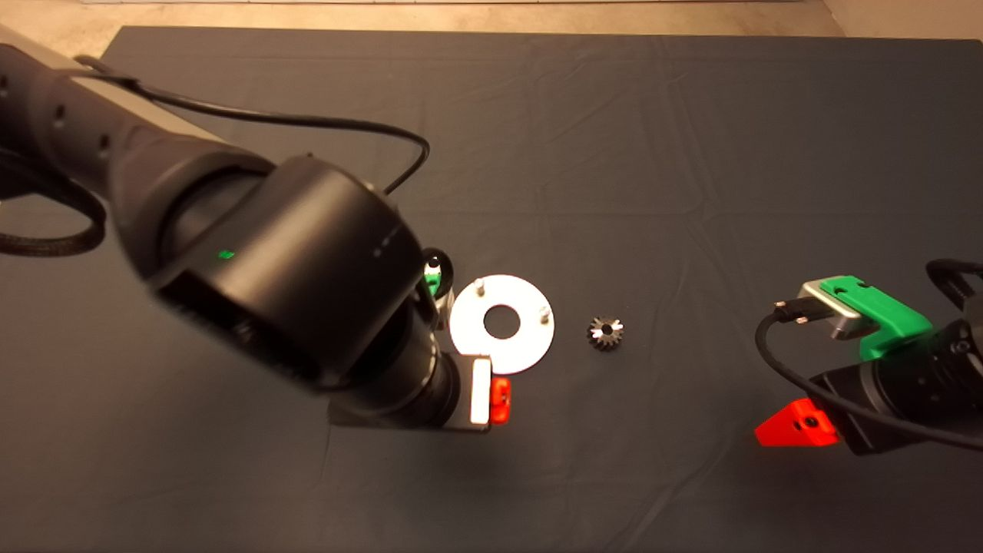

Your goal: Install three planetary gears onto the carrier pins

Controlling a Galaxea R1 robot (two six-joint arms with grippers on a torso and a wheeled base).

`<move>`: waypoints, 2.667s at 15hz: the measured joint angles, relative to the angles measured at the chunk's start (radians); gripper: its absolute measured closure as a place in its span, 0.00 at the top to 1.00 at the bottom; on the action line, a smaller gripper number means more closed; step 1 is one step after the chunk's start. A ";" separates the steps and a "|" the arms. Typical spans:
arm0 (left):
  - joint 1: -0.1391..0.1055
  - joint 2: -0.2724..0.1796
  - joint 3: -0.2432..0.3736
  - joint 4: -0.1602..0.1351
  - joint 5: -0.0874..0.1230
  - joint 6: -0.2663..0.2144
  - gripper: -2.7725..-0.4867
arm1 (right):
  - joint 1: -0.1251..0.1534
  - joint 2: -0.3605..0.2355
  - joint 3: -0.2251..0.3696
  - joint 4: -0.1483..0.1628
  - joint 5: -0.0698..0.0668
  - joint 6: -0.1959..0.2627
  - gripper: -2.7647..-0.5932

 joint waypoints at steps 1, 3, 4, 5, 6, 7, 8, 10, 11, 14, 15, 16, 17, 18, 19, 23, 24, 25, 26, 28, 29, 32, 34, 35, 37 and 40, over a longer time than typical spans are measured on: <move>0.011 -0.002 -0.043 0.016 0.000 0.035 1.00 | 0.000 0.000 0.000 0.000 0.000 0.000 0.98; 0.020 -0.003 -0.117 0.043 0.000 0.100 1.00 | 0.000 0.000 0.000 0.000 0.000 0.000 0.98; 0.022 -0.002 -0.150 0.047 0.000 0.143 1.00 | 0.000 0.000 0.000 0.000 0.000 0.000 0.98; 0.030 -0.002 -0.184 0.052 0.000 0.184 1.00 | 0.000 0.000 0.000 0.000 0.000 0.000 0.98; 0.044 -0.001 -0.227 0.054 0.000 0.220 1.00 | 0.000 0.000 0.000 0.000 0.000 0.000 0.98; 0.061 0.001 -0.281 0.059 0.000 0.265 1.00 | 0.000 0.000 0.000 0.000 0.000 0.000 0.98; 0.071 0.003 -0.329 0.063 0.000 0.301 1.00 | 0.000 0.000 0.000 0.000 0.000 0.000 0.98; 0.082 0.007 -0.406 0.067 0.000 0.373 1.00 | 0.000 0.000 0.000 0.000 -0.001 0.000 0.98; 0.086 0.014 -0.444 0.067 0.000 0.407 1.00 | 0.000 0.000 0.000 0.000 -0.001 0.000 0.98; 0.097 0.040 -0.560 0.068 -0.001 0.502 1.00 | 0.000 0.000 0.000 0.000 0.000 0.000 0.98; 0.099 0.048 -0.585 0.070 -0.001 0.521 1.00 | 0.000 0.000 0.000 0.000 -0.001 0.000 0.98; 0.100 0.053 -0.602 0.069 -0.001 0.533 1.00 | 0.000 0.000 0.000 0.000 -0.001 0.000 0.98; 0.100 0.059 -0.618 0.069 -0.001 0.547 1.00 | 0.000 0.000 0.000 0.000 -0.001 0.000 0.98; 0.100 0.066 -0.637 0.069 -0.001 0.560 1.00 | 0.000 0.000 0.000 0.000 0.000 0.000 0.98; 0.101 0.075 -0.659 0.069 -0.001 0.583 1.00 | 0.000 0.000 0.000 0.000 0.000 0.000 0.98; 0.130 0.104 -0.757 0.069 -0.004 0.664 1.00 | 0.000 0.000 0.000 0.000 -0.001 0.000 0.98; 0.139 0.107 -0.779 0.069 -0.005 0.684 1.00 | 0.000 0.000 0.000 0.000 0.000 0.000 0.98; 0.147 0.109 -0.801 0.069 -0.003 0.697 1.00 | 0.000 0.000 0.000 0.000 -0.001 0.000 0.98; 0.150 0.112 -0.815 0.066 -0.006 0.712 1.00 | 0.000 0.000 0.000 0.000 -0.001 0.000 0.98; 0.150 0.120 -0.831 0.067 -0.008 0.726 1.00 | 0.000 0.000 0.001 0.000 0.000 0.000 0.98; 0.155 0.122 -0.840 0.070 -0.011 0.731 1.00 | 0.000 0.000 0.001 0.000 0.000 0.000 0.98; 0.178 0.126 -0.852 0.070 -0.013 0.748 1.00 | 0.000 0.000 0.001 0.000 0.000 0.000 0.98; 0.183 0.126 -0.860 0.070 -0.013 0.761 1.00 | 0.000 0.000 0.001 0.000 0.000 0.000 0.98; 0.183 0.126 -0.862 0.070 -0.012 0.766 1.00 | 0.000 0.000 0.001 0.000 -0.001 0.000 0.98; 0.183 0.126 -0.862 0.070 -0.012 0.776 1.00 | 0.000 0.000 0.001 0.000 -0.001 0.000 0.98; 0.183 0.126 -0.862 0.070 -0.012 0.800 1.00 | 0.000 0.000 0.001 0.000 -0.001 0.000 0.98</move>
